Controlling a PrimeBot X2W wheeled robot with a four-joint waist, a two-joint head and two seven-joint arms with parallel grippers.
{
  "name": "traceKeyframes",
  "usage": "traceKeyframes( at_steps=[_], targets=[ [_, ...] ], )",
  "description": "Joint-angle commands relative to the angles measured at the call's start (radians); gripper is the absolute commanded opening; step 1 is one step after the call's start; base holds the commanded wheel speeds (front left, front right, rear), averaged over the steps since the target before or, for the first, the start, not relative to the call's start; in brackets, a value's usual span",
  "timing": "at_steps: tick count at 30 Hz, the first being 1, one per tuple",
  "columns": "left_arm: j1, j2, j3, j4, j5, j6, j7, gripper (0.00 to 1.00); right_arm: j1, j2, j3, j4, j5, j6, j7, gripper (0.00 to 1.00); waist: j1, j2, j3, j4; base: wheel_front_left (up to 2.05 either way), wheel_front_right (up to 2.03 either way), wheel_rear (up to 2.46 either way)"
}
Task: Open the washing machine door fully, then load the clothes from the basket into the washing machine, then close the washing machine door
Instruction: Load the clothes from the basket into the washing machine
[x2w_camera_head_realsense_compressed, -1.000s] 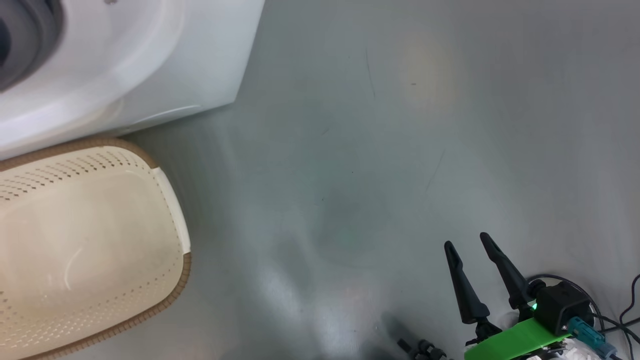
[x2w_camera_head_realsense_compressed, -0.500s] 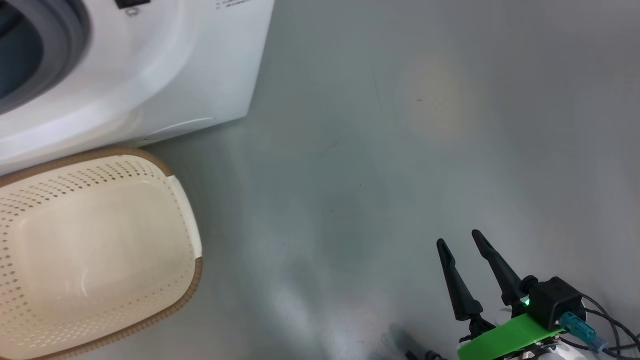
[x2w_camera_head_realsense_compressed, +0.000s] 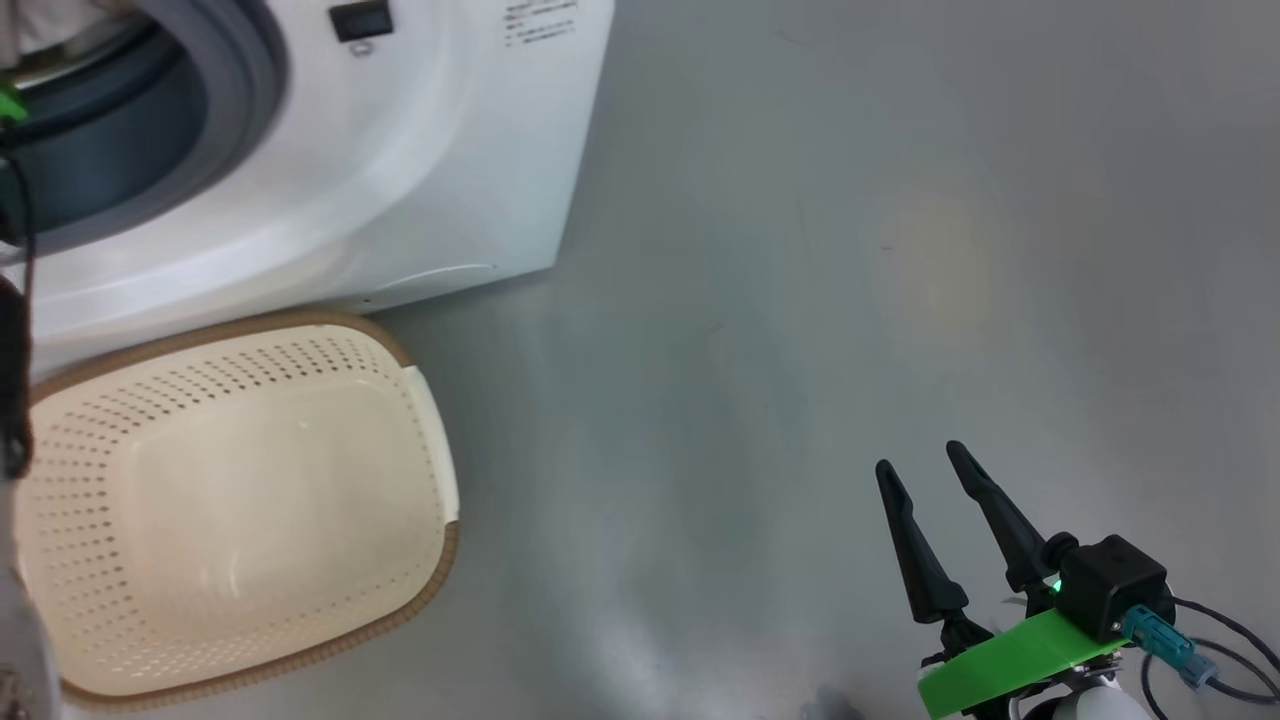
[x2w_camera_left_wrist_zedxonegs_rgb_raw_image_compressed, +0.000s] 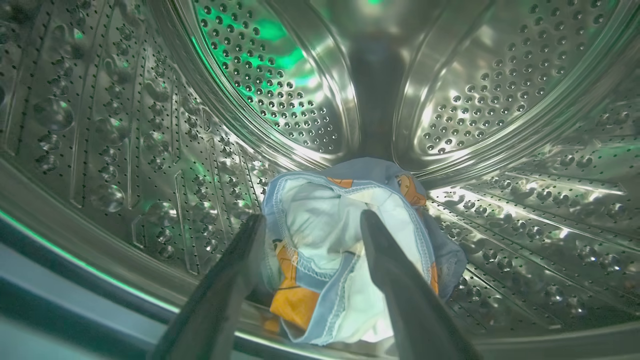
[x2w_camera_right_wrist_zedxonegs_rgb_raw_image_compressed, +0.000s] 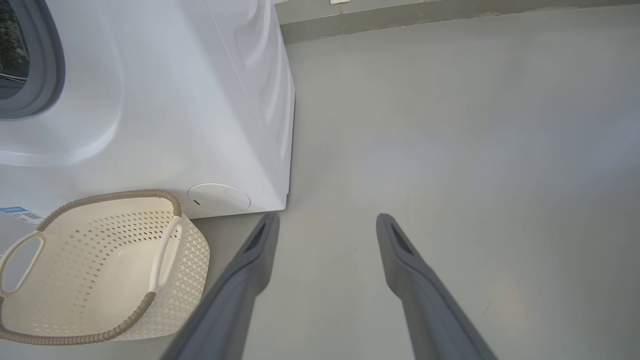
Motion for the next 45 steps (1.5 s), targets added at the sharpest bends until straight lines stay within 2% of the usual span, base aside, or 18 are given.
traceKeyframes(
  at_steps=[1, 19, 26, 40, 45],
  targets=[
    [0.026, 0.028, 0.012, -0.027, -0.011, -0.007, -0.006, 1.0, 0.003, -0.015, 0.024, -0.014, 0.004, 0.002, -0.005, 1.0, 0.0, 0.0, -0.021, 0.021, 0.0, 0.0, 0.0],
    [0.187, -0.054, 0.047, -0.095, -0.004, -0.048, -0.006, 1.0, -0.013, -0.014, 0.019, 0.005, 0.005, 0.002, -0.005, 1.0, 0.0, 0.0, -0.112, 0.078, 0.0, 0.0, 0.0],
    [0.26, -0.084, 0.067, -0.16, 0.007, -0.074, -0.006, 1.0, -0.026, -0.013, 0.001, 0.008, 0.001, 0.002, -0.005, 1.0, 0.0, 0.0, -0.151, 0.102, 0.0, 0.0, 0.0],
    [0.474, -0.146, 0.08, -0.295, 0.045, -0.154, -0.006, 1.0, -0.015, -0.021, -0.029, 0.011, -0.008, 0.002, -0.005, 1.0, 0.0, 0.0, -0.248, 0.135, 0.0, 0.0, 0.0],
    [0.598, -0.172, 0.097, -0.349, 0.032, -0.208, -0.006, 1.0, 0.005, -0.019, -0.035, 0.017, -0.01, 0.002, -0.005, 1.0, 0.0, 0.0, -0.299, 0.141, 0.0, 0.0, 0.0]
  ],
)
